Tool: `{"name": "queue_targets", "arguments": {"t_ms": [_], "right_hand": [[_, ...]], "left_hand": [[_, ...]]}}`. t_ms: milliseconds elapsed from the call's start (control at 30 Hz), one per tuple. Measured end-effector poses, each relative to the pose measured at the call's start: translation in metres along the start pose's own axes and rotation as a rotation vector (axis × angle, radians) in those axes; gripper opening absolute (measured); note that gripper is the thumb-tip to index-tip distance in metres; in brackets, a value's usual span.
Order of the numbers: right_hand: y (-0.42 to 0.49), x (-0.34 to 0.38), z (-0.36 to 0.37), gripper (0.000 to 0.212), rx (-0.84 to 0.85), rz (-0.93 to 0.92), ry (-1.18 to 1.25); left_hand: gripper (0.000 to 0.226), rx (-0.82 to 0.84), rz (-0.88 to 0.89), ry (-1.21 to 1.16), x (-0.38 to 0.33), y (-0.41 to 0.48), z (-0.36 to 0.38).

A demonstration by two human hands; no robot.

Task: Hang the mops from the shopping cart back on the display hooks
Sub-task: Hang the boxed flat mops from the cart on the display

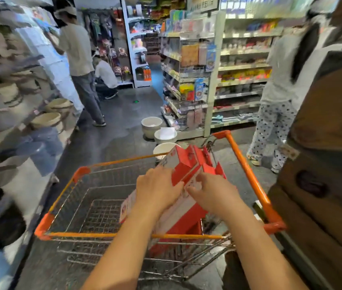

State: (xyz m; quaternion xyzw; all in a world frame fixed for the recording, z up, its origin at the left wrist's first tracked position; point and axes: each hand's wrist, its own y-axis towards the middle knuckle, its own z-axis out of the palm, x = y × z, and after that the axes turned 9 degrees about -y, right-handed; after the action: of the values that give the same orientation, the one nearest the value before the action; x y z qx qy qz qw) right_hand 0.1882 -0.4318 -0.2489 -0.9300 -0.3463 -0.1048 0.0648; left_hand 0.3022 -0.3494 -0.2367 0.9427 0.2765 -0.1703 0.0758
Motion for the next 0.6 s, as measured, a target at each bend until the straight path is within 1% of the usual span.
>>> {"name": "queue_targets", "arguments": {"t_ms": [200,367,500,600], "right_hand": [[0.031,-0.038,0.023,0.045,0.006,0.25,0.009],[0.07,-0.047,0.046,0.045,0.01,0.456,0.05],[0.091,-0.049,0.065,0.039,-0.035,0.631,0.101],[0.098,-0.05,0.086,0.038,-0.077,0.747,0.155]], "left_hand": [[0.044,0.113,0.149,-0.042,-0.017,0.062,0.042],[0.044,0.194,0.251,-0.093,-0.014,0.119,0.071],[0.048,0.232,0.371,-0.116,-0.007,0.158,0.103],[0.046,0.273,0.489,-0.132,-0.003,0.18,0.132]]}}
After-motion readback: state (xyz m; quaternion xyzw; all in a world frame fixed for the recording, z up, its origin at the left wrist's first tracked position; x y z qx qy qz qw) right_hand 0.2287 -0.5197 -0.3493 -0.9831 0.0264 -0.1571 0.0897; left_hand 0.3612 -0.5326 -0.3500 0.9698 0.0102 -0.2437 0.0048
